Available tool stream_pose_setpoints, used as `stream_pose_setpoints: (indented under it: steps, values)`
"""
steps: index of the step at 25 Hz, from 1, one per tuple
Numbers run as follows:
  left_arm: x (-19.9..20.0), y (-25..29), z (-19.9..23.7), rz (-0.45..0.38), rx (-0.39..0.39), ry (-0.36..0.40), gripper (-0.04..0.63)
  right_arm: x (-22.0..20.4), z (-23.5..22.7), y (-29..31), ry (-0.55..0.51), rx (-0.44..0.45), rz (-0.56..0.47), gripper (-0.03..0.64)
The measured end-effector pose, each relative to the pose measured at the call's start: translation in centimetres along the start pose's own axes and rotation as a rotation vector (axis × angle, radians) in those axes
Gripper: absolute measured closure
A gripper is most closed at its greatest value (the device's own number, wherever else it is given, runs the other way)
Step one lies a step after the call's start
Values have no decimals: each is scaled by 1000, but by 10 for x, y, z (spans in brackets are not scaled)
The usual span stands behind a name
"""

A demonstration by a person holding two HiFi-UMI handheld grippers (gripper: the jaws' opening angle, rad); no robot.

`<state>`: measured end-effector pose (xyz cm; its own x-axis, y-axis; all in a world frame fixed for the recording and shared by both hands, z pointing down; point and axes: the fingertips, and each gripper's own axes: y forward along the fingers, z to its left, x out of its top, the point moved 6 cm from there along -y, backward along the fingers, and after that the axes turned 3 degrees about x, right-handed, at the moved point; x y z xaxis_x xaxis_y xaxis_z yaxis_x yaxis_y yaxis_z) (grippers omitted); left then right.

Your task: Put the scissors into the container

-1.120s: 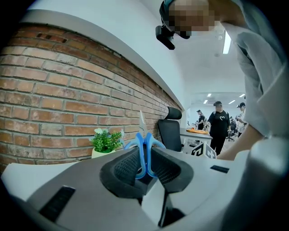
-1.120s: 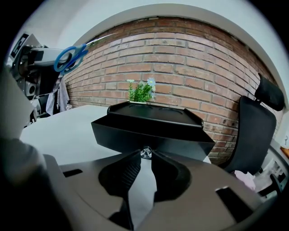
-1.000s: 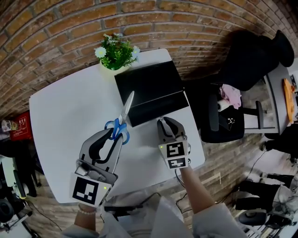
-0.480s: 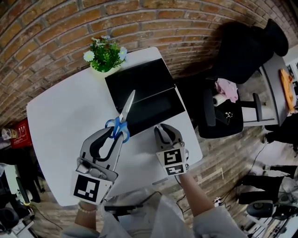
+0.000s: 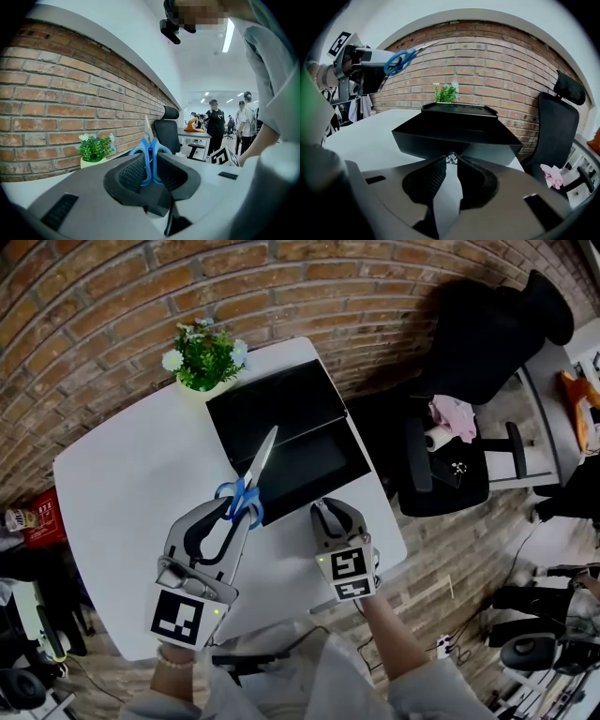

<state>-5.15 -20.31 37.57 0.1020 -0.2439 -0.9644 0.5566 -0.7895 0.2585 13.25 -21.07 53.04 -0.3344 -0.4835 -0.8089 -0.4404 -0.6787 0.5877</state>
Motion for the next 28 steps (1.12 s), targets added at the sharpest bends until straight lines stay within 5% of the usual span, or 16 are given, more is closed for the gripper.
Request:
stream_pose_setpoints:
  steps: [16,28]
  values:
    - [-5,40,-7,64,-98,142,497,-2,0,-46,85,-60,-51,560]
    - [-53,98,-20,345,-253,291,499,20,3,-100,90,-120,-180,561]
